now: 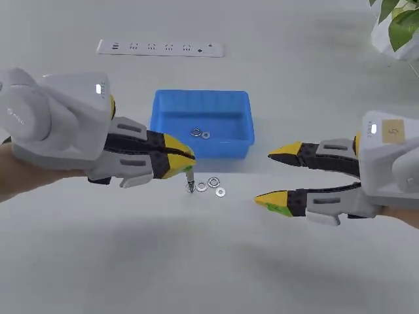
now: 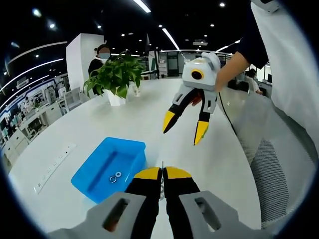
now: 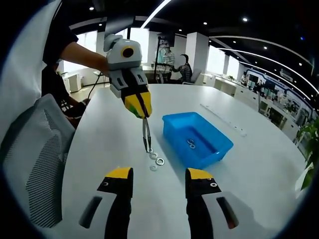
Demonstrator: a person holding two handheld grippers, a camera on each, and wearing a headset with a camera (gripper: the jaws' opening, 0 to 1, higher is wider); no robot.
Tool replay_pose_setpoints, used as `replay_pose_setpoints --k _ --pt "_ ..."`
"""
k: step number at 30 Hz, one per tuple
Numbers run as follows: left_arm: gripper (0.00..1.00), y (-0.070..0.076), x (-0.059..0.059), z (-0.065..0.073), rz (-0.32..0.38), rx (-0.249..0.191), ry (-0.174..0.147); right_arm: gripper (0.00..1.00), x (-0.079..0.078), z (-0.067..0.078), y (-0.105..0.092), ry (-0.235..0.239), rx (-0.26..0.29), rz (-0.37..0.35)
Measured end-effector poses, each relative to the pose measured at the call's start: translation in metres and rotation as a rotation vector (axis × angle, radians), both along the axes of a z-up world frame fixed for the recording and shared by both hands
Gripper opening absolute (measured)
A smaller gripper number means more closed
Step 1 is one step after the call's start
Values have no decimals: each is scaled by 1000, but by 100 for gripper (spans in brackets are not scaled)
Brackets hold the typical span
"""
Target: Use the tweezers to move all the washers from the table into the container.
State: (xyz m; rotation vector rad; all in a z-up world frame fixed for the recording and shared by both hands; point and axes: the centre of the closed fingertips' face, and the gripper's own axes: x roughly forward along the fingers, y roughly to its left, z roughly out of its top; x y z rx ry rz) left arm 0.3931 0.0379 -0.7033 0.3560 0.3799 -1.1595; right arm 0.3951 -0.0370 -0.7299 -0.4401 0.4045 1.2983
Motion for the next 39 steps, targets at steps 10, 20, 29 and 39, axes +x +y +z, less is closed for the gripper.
replay_pose_setpoints --k 10,20,29,39 --pt "5 3 -5 0 -13 15 13 42 0 -1 14 12 5 30" --pt "5 3 -4 -1 -15 17 16 41 -3 -5 63 14 9 161" --pt "5 3 -5 -1 -10 10 31 41 -7 -17 83 34 -2 221" --pt "5 0 -2 -1 -17 1 40 28 -3 -31 103 57 -39 279"
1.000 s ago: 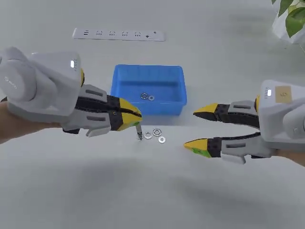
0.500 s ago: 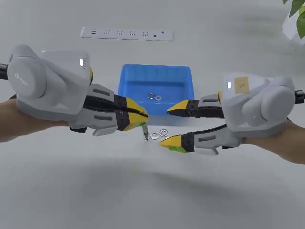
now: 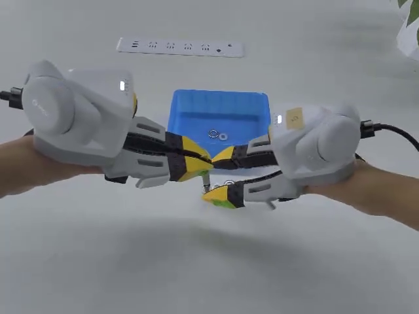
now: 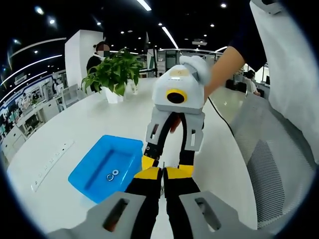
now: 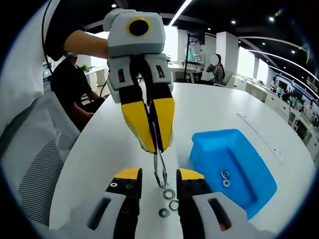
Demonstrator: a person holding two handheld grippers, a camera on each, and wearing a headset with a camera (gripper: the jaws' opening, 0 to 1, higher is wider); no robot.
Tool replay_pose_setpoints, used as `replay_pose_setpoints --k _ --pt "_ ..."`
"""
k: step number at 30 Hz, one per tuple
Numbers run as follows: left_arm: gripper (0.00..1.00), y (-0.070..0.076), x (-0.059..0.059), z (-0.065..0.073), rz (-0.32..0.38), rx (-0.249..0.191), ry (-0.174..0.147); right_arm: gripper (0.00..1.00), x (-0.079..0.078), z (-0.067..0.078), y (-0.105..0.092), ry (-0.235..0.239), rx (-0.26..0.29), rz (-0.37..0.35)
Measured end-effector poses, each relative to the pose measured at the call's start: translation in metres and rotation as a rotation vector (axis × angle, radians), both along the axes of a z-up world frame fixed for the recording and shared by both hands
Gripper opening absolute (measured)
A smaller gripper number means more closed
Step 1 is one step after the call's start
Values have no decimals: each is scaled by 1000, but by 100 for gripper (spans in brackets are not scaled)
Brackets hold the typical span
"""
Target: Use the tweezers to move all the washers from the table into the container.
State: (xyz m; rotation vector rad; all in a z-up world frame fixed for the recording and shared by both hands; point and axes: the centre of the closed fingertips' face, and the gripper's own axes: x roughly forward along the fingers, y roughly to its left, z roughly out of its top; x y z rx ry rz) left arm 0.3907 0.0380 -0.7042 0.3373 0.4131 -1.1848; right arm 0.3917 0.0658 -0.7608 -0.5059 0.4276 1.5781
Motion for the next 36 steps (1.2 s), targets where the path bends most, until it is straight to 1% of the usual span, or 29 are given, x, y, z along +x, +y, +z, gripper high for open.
replay_pose_setpoints --k 1,2,4,6,8,12,13,15,18,19,20,21,23,24,25,28,33,35,36 --pt "5 0 0 0 -2 2 -1 26 -2 -4 1 15 -18 21" --pt "5 0 0 0 -2 1 1 23 -2 -5 2 21 -22 26" --pt "5 -1 0 0 -5 1 0 20 -3 -6 4 17 -31 47" --pt "5 -1 0 0 -8 2 0 15 -5 -10 5 7 -51 74" --pt "5 -2 0 0 -8 0 3 15 -4 -14 6 13 -67 79" --pt "5 -2 1 0 -10 2 1 13 -4 -16 7 -2 -80 93" --pt "5 -2 0 0 -11 3 1 12 -3 -16 7 -6 -81 94" --pt "5 -2 1 0 -12 6 0 11 -4 -16 7 3 -79 95" --pt "5 -3 1 0 -14 8 -1 10 -4 -15 7 -15 -66 102" --pt "5 -3 0 0 -18 11 -5 10 -5 -15 6 -30 -63 104" --pt "5 -3 0 0 -19 13 -8 10 -5 -15 6 -34 -62 103" --pt "6 -3 -1 0 -23 12 -2 10 -5 -15 6 -34 -60 100" --pt "6 -3 -1 0 -23 17 -10 10 -4 -15 6 -41 -54 93" --pt "6 -3 -2 0 -22 16 -5 10 -4 -15 6 -36 -51 90" --pt "6 -3 0 0 -18 19 -11 10 -4 -15 7 -31 -48 85" --pt "6 -1 1 0 -13 25 -9 10 -5 -14 8 -23 -46 80" --pt "6 3 1 2 -7 30 -7 10 -5 -13 12 -27 -40 79" --pt "6 4 1 2 -4 30 -11 10 -4 -12 13 -26 -36 76" --pt "6 5 1 3 1 27 -6 10 -4 -12 13 -27 -35 77"
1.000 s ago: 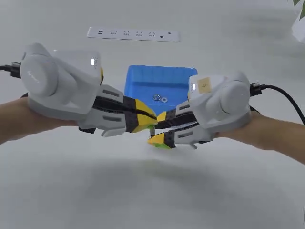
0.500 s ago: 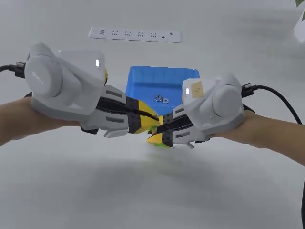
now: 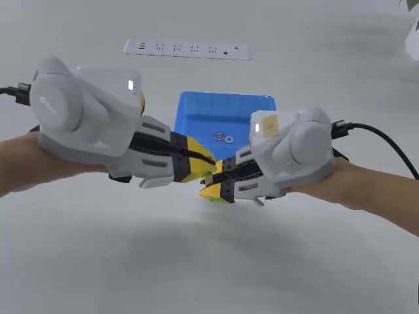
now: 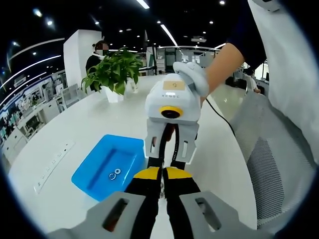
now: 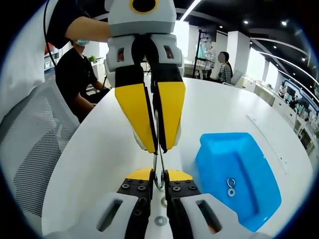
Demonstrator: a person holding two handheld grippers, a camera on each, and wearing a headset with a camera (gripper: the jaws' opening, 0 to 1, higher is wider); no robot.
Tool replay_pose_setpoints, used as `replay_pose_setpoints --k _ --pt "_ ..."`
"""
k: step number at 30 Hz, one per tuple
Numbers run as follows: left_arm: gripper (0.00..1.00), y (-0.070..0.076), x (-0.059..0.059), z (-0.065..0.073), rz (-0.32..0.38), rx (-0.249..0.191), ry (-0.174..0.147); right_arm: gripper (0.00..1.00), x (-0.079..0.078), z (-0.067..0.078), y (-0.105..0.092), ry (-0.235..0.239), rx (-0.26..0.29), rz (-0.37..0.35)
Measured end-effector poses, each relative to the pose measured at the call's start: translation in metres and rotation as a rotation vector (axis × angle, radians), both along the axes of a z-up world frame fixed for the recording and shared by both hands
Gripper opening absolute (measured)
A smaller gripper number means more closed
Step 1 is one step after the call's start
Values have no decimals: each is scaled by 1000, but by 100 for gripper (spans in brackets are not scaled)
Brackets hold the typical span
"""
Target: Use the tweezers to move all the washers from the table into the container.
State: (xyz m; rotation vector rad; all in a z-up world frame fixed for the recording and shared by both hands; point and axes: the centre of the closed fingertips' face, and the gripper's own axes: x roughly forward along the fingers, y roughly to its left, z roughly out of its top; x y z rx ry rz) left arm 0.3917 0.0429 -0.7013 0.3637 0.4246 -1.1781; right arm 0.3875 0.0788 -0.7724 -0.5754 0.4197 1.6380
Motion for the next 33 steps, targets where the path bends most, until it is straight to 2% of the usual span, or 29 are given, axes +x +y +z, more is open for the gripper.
replay_pose_setpoints --k 3,6,7,10,13,16,18,21,23,25,28,30,33 --pt "6 0 0 4 2 -18 3 9 0 3 2 4 9 -2" --pt "8 -1 1 12 16 -66 13 9 0 3 1 2 4 -4" --pt "8 -1 3 13 23 -64 2 9 1 2 1 1 -2 -8" --pt "8 0 4 15 28 -67 -2 9 3 2 0 10 3 -24" --pt "9 1 3 14 29 -61 6 9 4 4 -2 16 7 -37" --pt "16 3 1 16 39 -73 22 9 6 7 -3 17 13 -46" --pt "16 5 -1 20 45 -75 13 9 7 10 -4 19 18 -52" --pt "20 10 -2 23 66 -79 17 9 7 14 -6 19 21 -55" --pt "21 17 -3 24 87 -77 7 9 7 19 -8 19 25 -55" --pt "25 24 -5 24 115 -87 21 9 7 25 -9 20 30 -59" --pt "30 34 -9 23 148 -84 14 9 8 31 -12 18 34 -59" --pt "35 40 -13 21 176 -82 30 9 8 36 -14 16 38 -61" --pt "44 48 -18 18 203 -68 32 9 9 47 -15 19 52 -69"
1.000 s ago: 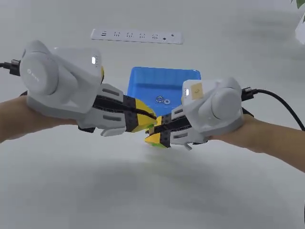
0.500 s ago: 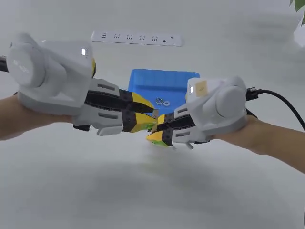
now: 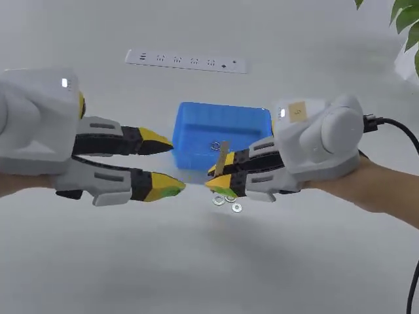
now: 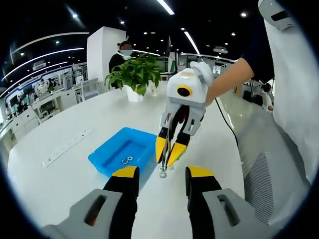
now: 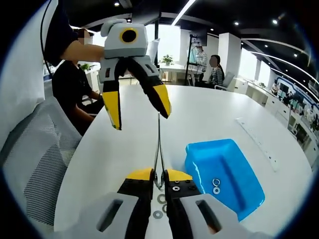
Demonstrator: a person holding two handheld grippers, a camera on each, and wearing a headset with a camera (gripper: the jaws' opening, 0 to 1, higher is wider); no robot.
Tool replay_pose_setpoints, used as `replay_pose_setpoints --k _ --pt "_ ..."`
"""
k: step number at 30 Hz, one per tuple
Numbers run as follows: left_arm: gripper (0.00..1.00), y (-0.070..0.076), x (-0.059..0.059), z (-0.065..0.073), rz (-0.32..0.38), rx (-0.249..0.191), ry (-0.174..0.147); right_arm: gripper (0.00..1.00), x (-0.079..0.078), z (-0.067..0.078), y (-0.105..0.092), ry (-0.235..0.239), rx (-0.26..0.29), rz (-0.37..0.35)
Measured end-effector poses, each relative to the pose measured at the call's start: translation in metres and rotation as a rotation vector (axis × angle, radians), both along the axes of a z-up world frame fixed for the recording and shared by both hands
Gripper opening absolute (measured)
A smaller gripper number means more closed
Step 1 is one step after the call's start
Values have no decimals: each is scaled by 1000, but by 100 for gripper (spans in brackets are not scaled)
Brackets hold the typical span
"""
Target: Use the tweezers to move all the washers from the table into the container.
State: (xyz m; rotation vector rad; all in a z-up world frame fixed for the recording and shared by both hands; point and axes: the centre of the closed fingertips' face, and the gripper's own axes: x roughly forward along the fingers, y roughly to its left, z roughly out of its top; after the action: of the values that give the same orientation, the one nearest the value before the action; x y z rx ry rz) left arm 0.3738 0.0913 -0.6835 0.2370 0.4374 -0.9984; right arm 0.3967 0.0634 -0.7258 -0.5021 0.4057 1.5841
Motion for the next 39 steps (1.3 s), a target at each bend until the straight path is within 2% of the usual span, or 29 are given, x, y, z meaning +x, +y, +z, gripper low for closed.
replay_pose_setpoints --k 2,4,6,8,9,10,12,13,15,18,23,26,29,32,34,39 --pt "46 5 -2 2 23 -14 -20 9 1 8 -1 -7 8 -1" --pt "50 10 -4 2 52 -23 -14 9 1 17 -1 -9 21 -3" --pt "53 14 -8 1 57 -15 -23 9 2 24 -1 -12 25 -4" --pt "54 16 -11 0 59 -28 -14 9 4 31 -2 -28 26 0" --pt "55 16 -13 -1 59 -38 1 9 5 36 -3 -33 32 0" --pt "56 18 -14 -3 69 -31 5 9 7 39 -3 -34 37 -3" --pt "57 21 -16 -4 80 -29 2 9 11 45 -4 -40 40 -4" --pt "58 22 -17 -4 87 -34 6 9 14 49 -5 -38 46 -11" --pt "59 25 -15 0 116 -50 -22 9 22 53 -6 -49 44 -18" --pt "62 28 -15 2 139 -75 -20 9 35 56 -6 -60 42 -35" --pt "71 34 -14 0 166 -71 -34 9 58 50 -3 -82 27 -63" --pt "73 37 -14 -1 179 -76 -34 9 73 41 2 -96 13 -77" --pt "79 37 -15 -1 192 -73 -38 9 84 31 8 -83 11 -100" --pt "83 41 -15 -2 208 -61 -39 9 91 19 13 -64 10 -121" --pt "85 43 -16 -1 220 -69 -34 9 95 11 16 -46 9 -136" --pt "88 43 -20 -3 222 -60 -19 9 99 -9 21 -41 -19 -142"
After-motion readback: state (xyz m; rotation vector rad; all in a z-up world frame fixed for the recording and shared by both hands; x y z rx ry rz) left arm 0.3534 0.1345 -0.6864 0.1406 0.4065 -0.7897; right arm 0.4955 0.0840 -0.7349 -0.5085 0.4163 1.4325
